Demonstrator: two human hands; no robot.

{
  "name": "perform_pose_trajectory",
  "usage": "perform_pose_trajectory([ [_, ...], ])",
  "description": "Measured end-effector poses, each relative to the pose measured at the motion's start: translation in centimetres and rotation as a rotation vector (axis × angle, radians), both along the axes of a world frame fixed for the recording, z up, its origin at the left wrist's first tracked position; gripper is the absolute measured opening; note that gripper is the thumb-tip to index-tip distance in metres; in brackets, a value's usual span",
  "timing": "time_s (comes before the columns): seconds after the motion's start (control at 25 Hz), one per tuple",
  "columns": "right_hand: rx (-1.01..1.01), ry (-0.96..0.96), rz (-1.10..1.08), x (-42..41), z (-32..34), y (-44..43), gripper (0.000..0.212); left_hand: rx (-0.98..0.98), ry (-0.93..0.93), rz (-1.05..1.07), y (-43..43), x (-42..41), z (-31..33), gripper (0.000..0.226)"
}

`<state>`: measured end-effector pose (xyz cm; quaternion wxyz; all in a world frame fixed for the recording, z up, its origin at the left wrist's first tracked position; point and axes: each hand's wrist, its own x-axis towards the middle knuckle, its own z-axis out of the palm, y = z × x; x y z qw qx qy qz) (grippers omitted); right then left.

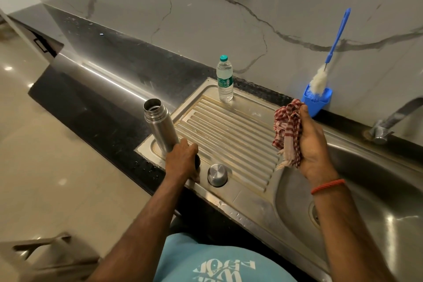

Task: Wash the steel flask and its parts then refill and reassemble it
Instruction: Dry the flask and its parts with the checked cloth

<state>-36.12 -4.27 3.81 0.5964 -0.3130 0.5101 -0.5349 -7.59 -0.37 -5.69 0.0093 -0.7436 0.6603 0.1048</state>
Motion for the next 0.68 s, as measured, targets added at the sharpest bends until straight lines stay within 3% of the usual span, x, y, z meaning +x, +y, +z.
perform_pose_trajectory([
  [0.08, 0.003, 0.003, -0.007, -0.1, -0.1, -0.1, 0.053, 0.046, -0.029, -0.055, -0.4, -0.2, 0.8, 0.062],
  [0.28, -0.004, -0.044, -0.014, -0.6, -0.3, -0.1, 0.055, 0.134, -0.105, -0.226, -2.3, -2.3, 2.3, 0.085],
  [0.4, -0.011, -0.085, -0.007, -1.0, -0.2, -0.1, 0.063, 0.168, -0.126, -0.31, -2.5, -4.3, 1.1, 0.067],
  [0.48, -0.03, -0.105, -0.014, -1.5, -0.1, 0.0, 0.058, 0.197, -0.143, -0.331, -2.7, -4.7, 0.7, 0.052],
  [0.6, -0.042, -0.126, -0.024, -2.2, 0.1, 0.4, 0.05, 0.244, -0.077, -0.325, -3.0, -4.3, 1.1, 0.053],
  [0.68, -0.044, -0.149, -0.037, -2.5, 0.3, 0.8, 0.053, 0.194, 0.073, -0.288, -3.2, -4.4, 1.7, 0.06],
])
